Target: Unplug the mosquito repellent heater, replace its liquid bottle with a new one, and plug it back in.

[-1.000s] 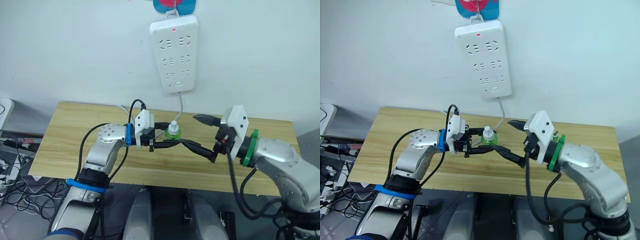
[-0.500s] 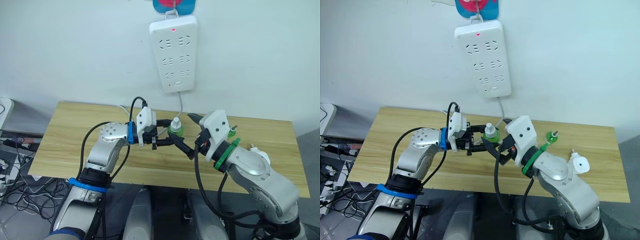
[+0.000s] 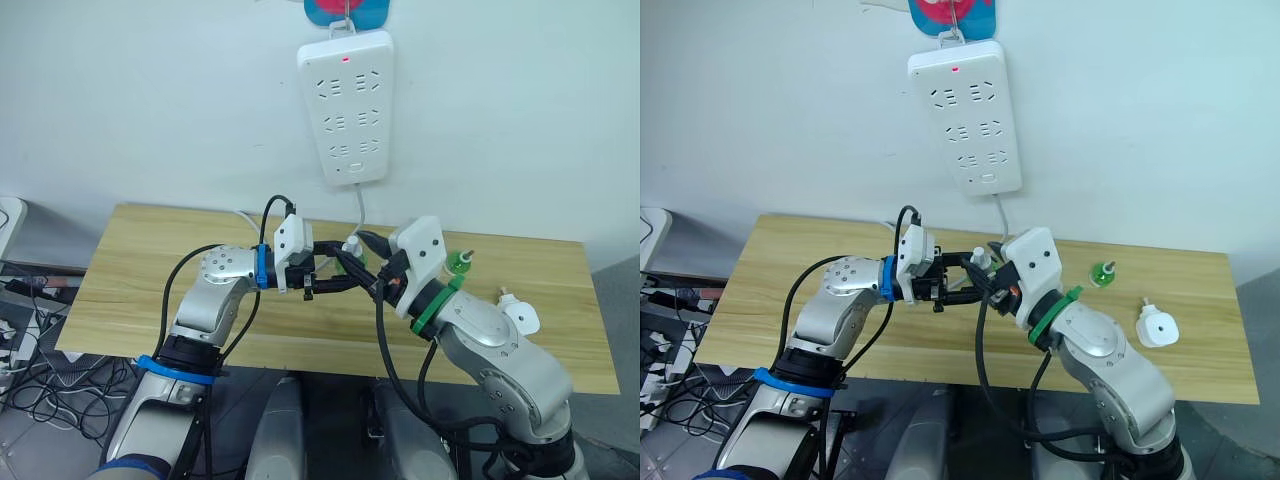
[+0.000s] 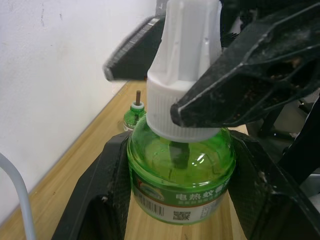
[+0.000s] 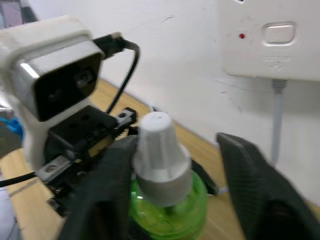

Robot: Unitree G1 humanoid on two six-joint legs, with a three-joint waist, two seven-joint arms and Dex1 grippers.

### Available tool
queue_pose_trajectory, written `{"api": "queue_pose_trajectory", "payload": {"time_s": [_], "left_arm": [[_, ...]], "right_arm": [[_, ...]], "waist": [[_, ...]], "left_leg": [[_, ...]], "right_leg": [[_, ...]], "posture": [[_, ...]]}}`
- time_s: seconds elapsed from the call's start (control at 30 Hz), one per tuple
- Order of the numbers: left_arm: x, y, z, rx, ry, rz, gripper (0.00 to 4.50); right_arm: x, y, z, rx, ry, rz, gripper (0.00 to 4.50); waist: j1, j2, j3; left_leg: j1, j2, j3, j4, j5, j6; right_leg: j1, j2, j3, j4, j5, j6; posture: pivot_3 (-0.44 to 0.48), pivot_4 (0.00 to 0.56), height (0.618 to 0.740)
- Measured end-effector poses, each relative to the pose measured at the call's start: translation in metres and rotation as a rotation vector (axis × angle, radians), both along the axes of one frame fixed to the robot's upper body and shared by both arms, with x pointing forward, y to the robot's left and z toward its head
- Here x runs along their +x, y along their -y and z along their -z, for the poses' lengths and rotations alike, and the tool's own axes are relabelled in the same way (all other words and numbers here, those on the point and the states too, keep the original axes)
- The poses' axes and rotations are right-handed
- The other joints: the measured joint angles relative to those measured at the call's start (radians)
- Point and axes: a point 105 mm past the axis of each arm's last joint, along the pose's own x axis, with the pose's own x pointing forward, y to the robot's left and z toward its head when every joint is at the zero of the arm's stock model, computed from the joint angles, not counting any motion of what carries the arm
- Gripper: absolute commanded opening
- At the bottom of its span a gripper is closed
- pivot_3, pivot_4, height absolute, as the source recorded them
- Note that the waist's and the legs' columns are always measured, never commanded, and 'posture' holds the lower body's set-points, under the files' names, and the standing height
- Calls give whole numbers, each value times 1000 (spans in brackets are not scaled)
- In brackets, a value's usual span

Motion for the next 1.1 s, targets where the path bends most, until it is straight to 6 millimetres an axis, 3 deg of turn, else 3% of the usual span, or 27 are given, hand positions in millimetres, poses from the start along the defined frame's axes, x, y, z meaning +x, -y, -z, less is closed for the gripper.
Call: {"api": "queue_pose_trajectory", "payload": {"time_s": [0.3, 0.43, 0.77, 0.87, 0.97, 1.1], "left_arm": [[-2, 0, 1, 4, -3, 20, 2273], [-12, -1, 2, 15, 8, 109, 2273], [-29, -1, 0, 67, 65, 315, 2273], [-29, 0, 1, 78, 64, 337, 2273], [-30, 1, 0, 84, 67, 356, 2273], [-30, -2, 1, 93, 66, 357, 2273]], "right_arm": [[-1, 2, 0, -23, -1, -53, 1067], [-6, 6, -2, -166, 60, -289, 1067], [-4, 11, -7, -283, 63, -816, 1067], [-1, 12, -7, -299, 61, -894, 1067], [1, 16, -8, -308, 62, -937, 2042], [11, 36, -11, -329, 34, -878, 3357]], "waist": [[0, 0, 0], [1, 0, 0], [4, 0, 0], [5, 0, 0], [8, 0, 0], [15, 0, 0]], "left_leg": [[0, 0, 0, 0, 0, 0], [0, 0, 0, 0, 0, 0], [1, 0, -2, 1, 0, 1], [0, -1, -3, 1, 0, 1], [0, -1, -3, 1, 0, 1], [0, -1, -3, 1, 0, 1]], "right_leg": [[0, 0, 0, 0, 0, 0], [1, 0, -1, -2, 0, 0], [3, 0, -3, -2, 0, 0], [3, 0, -3, -2, 0, 0], [4, 0, -4, -2, 0, 0], [4, 0, -4, -2, 0, 0]], "posture": [[57, 368, 740], [58, 366, 740], [100, 355, 740], [110, 348, 740], [109, 350, 740], [98, 344, 740]]}}
